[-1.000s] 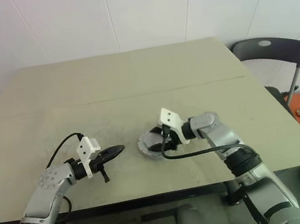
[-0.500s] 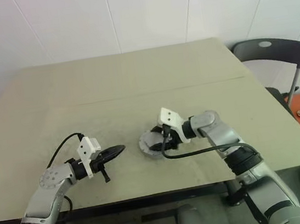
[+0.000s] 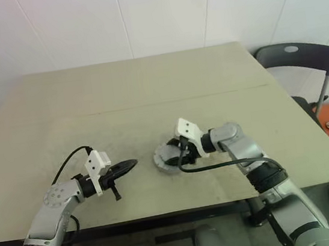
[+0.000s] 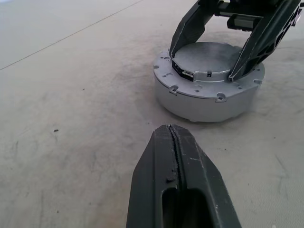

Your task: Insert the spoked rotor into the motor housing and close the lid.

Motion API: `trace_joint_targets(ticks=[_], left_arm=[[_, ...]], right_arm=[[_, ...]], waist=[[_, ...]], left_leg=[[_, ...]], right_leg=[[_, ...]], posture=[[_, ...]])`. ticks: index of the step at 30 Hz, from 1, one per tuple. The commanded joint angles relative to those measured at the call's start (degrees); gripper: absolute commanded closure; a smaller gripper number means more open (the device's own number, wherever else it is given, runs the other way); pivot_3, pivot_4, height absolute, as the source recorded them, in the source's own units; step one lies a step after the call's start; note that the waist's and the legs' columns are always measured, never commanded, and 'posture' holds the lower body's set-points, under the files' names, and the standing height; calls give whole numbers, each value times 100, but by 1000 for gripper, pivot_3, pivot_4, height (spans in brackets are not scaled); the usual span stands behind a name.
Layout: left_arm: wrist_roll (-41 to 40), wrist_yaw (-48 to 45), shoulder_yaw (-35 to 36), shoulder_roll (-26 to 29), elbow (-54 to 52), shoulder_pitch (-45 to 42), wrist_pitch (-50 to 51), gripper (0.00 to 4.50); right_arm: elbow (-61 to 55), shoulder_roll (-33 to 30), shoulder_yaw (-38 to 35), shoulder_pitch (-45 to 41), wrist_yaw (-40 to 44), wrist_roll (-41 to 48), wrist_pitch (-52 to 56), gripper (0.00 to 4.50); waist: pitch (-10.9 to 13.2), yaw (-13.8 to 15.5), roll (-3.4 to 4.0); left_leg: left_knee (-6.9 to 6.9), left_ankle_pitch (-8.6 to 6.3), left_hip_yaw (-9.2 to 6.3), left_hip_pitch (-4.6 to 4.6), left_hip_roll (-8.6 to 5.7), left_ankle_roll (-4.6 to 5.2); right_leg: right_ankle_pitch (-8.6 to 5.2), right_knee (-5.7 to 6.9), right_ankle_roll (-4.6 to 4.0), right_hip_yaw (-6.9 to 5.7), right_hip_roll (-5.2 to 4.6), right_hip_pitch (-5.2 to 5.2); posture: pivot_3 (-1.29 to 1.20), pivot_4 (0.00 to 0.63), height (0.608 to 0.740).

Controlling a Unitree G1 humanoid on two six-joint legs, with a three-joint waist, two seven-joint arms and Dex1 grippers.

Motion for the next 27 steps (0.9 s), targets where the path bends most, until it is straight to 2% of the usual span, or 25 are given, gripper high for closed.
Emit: trace_joint_targets(ticks=[1, 7, 12, 18, 23, 27], left_arm=[[-2, 6, 19, 33, -124, -35, -71, 4500], [-10, 2, -6, -6, -91, -142, -67, 4500], [-3, -28, -199, -279, 126, -588, 13, 4500], [68, -230, -598, -745, 879, -1486, 63, 4500], [338, -380, -918, -952, 1659, -1945, -91, 4500], [619, -587, -1287, -921, 1908, -2088, 202, 4500]], right_arm=[[20, 25, -21, 62, -59, 3, 58, 1451], [126, -62, 55, 144, -84, -138, -73, 1451], [120, -72, 85, 143, -103, -162, -67, 1451], [142, -34, 110, 111, -138, -184, -67, 1451], [121, 18, 116, 119, -259, -206, -67, 1451], [118, 72, 132, 116, -347, -229, -59, 1451]], waist=[[0, 3, 0], [0, 5, 0], [-1, 22, -2], [-3, 17, -2], [-4, 11, -1], [-6, 10, -2]], left_leg=[[2, 0, 0, 1, 0, 0], [14, 0, 0, 4, -1, 0], [20, 0, 0, 6, -4, 0], [23, 0, -3, 9, -8, 0], [20, 0, -6, 11, -9, 0], [25, 1, -8, 19, -12, 1]], right_leg=[[-1, 4, -1, 0, 0, 0], [-3, 19, -4, 0, 0, 0], [-3, 26, -3, 0, 0, 3], [0, 31, 1, 0, 0, 7], [5, 39, 11, 0, 0, 5], [-1, 49, 1, 0, 0, 10]], posture=[[0, 0, 740], [0, 0, 740], [0, 0, 740], [0, 0, 740], [0, 0, 740], [0, 0, 740]])
